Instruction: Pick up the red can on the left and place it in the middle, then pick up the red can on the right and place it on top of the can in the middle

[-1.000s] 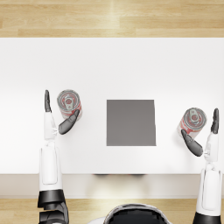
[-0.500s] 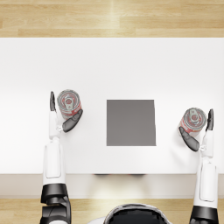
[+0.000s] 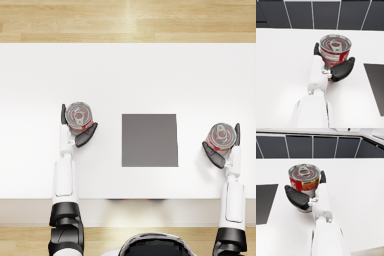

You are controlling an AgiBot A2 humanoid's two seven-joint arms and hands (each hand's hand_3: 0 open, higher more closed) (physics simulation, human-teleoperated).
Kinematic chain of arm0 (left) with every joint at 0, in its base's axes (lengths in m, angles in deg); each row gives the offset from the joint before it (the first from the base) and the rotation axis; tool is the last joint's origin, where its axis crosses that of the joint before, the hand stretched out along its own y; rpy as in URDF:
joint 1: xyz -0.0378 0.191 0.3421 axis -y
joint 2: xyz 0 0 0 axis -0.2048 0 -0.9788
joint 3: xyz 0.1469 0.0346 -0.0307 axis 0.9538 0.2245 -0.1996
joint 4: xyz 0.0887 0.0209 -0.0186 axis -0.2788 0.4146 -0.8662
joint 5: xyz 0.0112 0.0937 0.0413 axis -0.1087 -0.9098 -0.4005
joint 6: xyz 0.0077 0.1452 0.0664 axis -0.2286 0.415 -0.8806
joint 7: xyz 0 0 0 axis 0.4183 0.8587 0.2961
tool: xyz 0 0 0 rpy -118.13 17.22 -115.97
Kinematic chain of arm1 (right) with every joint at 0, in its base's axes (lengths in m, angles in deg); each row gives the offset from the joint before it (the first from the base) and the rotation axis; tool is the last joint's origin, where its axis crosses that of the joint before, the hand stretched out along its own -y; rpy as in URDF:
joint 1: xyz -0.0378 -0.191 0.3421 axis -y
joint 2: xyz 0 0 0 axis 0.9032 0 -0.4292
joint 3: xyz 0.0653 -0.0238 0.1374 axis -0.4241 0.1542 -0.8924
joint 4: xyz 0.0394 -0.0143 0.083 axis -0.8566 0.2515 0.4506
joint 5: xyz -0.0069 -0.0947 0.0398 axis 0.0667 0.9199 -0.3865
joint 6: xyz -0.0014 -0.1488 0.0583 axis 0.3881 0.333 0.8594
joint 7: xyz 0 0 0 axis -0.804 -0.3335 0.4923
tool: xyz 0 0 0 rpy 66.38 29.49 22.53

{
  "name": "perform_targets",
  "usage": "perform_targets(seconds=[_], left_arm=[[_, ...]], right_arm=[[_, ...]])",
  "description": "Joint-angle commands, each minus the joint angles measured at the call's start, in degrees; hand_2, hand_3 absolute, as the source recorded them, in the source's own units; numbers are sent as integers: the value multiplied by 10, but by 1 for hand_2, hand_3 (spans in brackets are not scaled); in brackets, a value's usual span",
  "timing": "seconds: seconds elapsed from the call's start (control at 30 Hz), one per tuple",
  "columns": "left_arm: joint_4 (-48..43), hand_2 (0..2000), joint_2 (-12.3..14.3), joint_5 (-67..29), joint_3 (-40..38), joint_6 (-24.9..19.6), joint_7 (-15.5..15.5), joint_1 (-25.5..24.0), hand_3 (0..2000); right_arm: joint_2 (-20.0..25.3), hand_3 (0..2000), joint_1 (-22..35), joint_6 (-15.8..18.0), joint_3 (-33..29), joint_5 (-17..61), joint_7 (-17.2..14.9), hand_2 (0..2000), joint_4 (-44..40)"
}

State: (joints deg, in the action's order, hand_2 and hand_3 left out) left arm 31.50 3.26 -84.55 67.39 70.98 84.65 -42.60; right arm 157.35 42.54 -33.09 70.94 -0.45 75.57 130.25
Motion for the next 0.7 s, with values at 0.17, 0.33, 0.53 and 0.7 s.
perform_targets(seconds=[0.17, 0.33, 0.53, 0.7], left_arm=[[34, 2000, 5, 0, -8, -3, 0, 29, 653], [-51, 2000, 5, 0, -21, -12, -3, 2, 1520], [-267, 2000, -5, 0, 77, -17, -3, -77, 1520], [-276, 2000, 1, 0, 141, -25, -3, -83, 1520]], right_arm=[[4, 653, 21, 27, 1, 0, 1, 2000, -12], [9, 1520, 20, 24, -10, 0, 3, 2000, 32], [14, 1520, 3, 21, 19, 0, 4, 2000, 160], [19, 1520, 16, 33, 40, 0, 4, 2000, 205]])
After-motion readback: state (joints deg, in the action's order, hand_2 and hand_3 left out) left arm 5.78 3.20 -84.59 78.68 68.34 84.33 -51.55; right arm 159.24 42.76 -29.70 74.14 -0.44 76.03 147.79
